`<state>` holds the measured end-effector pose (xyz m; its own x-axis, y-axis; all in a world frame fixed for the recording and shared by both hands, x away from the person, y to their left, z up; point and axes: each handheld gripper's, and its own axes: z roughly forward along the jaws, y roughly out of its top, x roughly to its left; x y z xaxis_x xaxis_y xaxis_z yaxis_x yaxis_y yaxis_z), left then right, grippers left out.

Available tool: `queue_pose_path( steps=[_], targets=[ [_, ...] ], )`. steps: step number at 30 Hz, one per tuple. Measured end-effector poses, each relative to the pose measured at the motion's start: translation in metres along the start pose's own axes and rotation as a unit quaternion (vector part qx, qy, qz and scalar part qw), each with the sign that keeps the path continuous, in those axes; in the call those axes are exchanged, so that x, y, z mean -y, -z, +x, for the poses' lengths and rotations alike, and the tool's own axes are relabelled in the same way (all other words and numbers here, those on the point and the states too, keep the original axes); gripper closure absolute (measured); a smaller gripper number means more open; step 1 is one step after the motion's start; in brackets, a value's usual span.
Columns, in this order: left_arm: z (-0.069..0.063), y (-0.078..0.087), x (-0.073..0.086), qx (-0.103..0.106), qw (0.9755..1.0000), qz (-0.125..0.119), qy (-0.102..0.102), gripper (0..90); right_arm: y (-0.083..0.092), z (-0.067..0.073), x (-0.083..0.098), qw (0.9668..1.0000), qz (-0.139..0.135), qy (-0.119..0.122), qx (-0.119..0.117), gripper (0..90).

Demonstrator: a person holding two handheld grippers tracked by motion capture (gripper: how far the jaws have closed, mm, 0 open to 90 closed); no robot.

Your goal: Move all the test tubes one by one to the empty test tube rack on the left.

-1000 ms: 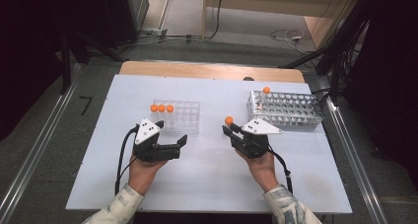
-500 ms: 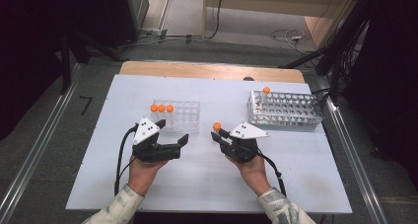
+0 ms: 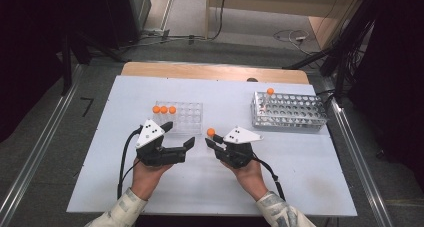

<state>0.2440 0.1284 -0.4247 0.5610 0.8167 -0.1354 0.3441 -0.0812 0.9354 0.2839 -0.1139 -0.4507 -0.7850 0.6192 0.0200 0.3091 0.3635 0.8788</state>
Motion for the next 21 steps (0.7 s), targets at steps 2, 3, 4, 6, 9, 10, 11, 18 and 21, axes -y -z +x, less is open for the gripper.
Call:
queue_pose_path(
  steps=[2,3,4,6,9,10,11,18,21],
  targets=[
    [-0.002,-0.002,0.000,0.006,1.0000,0.004,-0.001,14.9,-0.003,0.003,-0.001,1.0000,0.001,0.003,-0.005,72.1],
    [-0.003,-0.003,0.000,0.008,1.0000,0.004,-0.002,15.9,-0.004,0.005,-0.001,1.0000,0.001,0.002,-0.007,72.1],
    [-0.004,-0.004,0.000,0.011,0.9999,0.004,-0.004,16.8,-0.006,0.007,-0.002,0.9999,0.002,0.004,-0.010,72.1],
    [-0.006,-0.006,0.000,0.018,0.9998,0.004,-0.008,20.4,-0.009,0.010,-0.002,0.9998,0.005,0.009,-0.015,72.1],
    [-0.010,-0.009,0.000,0.026,0.9995,0.005,-0.014,25.6,-0.012,0.015,-0.003,0.9996,0.007,0.015,-0.022,72.1],
    [-0.011,-0.010,0.001,0.030,0.9994,0.008,-0.018,27.5,-0.012,0.016,-0.003,0.9995,0.008,0.017,-0.024,72.1],
    [-0.011,-0.011,0.001,0.036,0.9991,0.011,-0.020,29.2,-0.012,0.017,-0.003,0.9995,0.007,0.019,-0.025,72.1],
    [-0.016,-0.015,0.004,0.065,0.9971,0.017,-0.036,48.6,-0.014,0.023,-0.003,0.9991,0.008,0.024,-0.034,72.1],
    [-0.016,-0.017,0.005,0.067,0.9969,0.020,-0.035,54.4,-0.015,0.026,-0.002,0.9989,0.010,0.026,-0.037,72.1]
  ],
)
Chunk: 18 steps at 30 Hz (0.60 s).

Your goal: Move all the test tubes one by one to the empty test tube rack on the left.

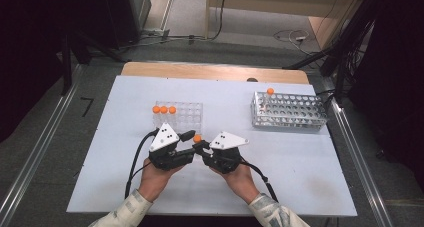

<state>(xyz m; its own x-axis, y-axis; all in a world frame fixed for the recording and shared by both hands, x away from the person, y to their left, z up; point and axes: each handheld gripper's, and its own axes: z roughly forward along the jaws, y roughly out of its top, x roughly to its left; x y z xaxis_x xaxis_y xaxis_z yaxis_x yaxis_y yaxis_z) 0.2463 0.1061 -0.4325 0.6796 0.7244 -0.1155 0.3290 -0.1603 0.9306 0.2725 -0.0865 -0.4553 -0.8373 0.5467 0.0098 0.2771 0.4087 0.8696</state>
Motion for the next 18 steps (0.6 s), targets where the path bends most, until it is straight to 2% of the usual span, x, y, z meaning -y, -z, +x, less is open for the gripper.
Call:
queue_pose_path(
  steps=[7,18],
  targets=[
    [0.0023,-0.0006,0.0015,-0.003,1.0000,0.001,0.002,65.7,-0.0001,0.0013,-0.0002,1.0000,0.000,0.000,-0.004,72.1],
    [0.0028,-0.0018,0.0021,0.001,1.0000,0.005,0.003,69.6,0.0004,0.0006,-0.0001,1.0000,0.000,0.001,-0.003,72.0]
  ],
)
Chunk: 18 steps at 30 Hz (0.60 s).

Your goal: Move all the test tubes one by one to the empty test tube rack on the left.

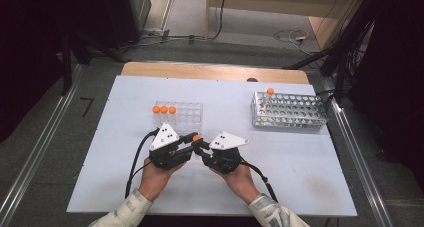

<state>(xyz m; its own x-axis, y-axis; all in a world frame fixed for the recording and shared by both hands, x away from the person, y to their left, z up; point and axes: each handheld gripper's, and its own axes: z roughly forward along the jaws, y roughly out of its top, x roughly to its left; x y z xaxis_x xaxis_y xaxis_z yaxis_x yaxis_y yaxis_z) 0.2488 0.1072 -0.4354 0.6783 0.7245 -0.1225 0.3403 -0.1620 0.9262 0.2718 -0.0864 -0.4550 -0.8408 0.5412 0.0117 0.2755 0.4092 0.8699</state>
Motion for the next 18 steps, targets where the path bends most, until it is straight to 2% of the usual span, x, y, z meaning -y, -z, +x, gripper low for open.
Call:
queue_pose_path(
  steps=[4,9,13,18],
  targets=[
    [0.000,0.000,0.000,0.001,1.0000,0.000,0.001,70.2,0.000,0.000,0.000,1.0000,0.000,0.000,0.000,71.0],
    [0.000,0.002,-0.002,0.001,1.0000,-0.006,0.002,70.3,0.001,-0.003,-0.001,1.0000,0.003,-0.003,0.001,40.2],
    [0.003,0.003,-0.002,-0.002,0.9999,-0.007,0.007,70.3,0.005,-0.008,-0.002,0.9999,0.007,-0.012,-0.003,27.4],
    [0.007,0.004,-0.003,-0.007,0.9998,-0.012,0.013,70.3,0.011,-0.014,0.000,0.9997,0.020,-0.013,0.007,21.1]
  ],
)
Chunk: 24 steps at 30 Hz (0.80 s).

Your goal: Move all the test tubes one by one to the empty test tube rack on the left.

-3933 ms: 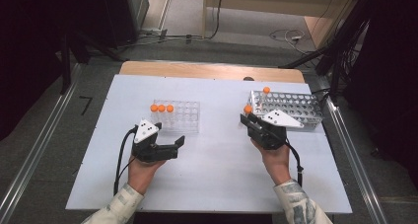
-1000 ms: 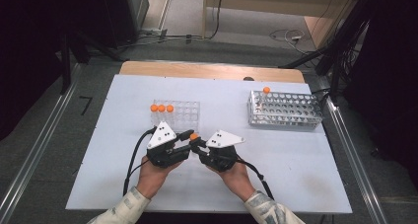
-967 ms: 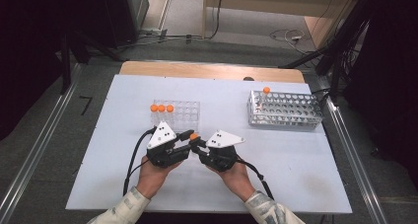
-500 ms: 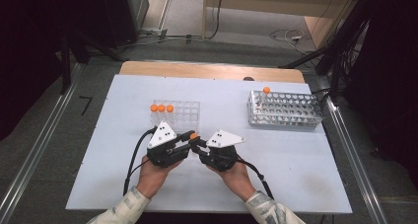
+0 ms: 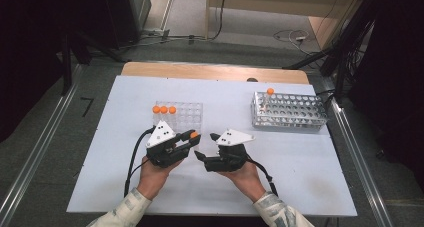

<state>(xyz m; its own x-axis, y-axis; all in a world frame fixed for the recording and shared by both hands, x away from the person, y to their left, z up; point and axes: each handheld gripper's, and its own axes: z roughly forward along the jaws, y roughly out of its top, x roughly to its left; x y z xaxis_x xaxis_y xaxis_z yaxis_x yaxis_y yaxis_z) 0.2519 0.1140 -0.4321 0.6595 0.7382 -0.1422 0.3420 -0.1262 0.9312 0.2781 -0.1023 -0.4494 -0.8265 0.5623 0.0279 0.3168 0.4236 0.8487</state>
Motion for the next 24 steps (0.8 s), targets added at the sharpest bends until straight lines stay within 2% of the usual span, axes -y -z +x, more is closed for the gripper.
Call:
queue_pose_path(
  steps=[6,10,13,19,24],
  targets=[
    [0.004,0.003,-0.003,-0.006,1.0000,-0.003,0.005,70.3,0.012,-0.013,0.005,0.9996,0.013,-0.004,0.024,15.8],
    [0.008,0.004,-0.007,-0.020,0.9998,-0.002,0.001,70.3,0.018,-0.031,0.013,0.9985,0.020,-0.021,0.046,15.9],
    [0.014,0.004,-0.011,-0.027,0.9995,-0.009,0.012,70.3,0.023,-0.041,0.019,0.9975,0.023,-0.037,0.056,15.9],
    [0.027,0.005,-0.023,-0.045,0.9985,-0.020,0.024,70.3,0.037,-0.050,0.029,0.9963,0.020,-0.048,0.069,15.9],
    [0.036,0.003,-0.037,-0.065,0.9975,-0.020,0.018,70.3,0.044,-0.056,0.032,0.9952,0.016,-0.058,0.077,16.1]
  ],
)
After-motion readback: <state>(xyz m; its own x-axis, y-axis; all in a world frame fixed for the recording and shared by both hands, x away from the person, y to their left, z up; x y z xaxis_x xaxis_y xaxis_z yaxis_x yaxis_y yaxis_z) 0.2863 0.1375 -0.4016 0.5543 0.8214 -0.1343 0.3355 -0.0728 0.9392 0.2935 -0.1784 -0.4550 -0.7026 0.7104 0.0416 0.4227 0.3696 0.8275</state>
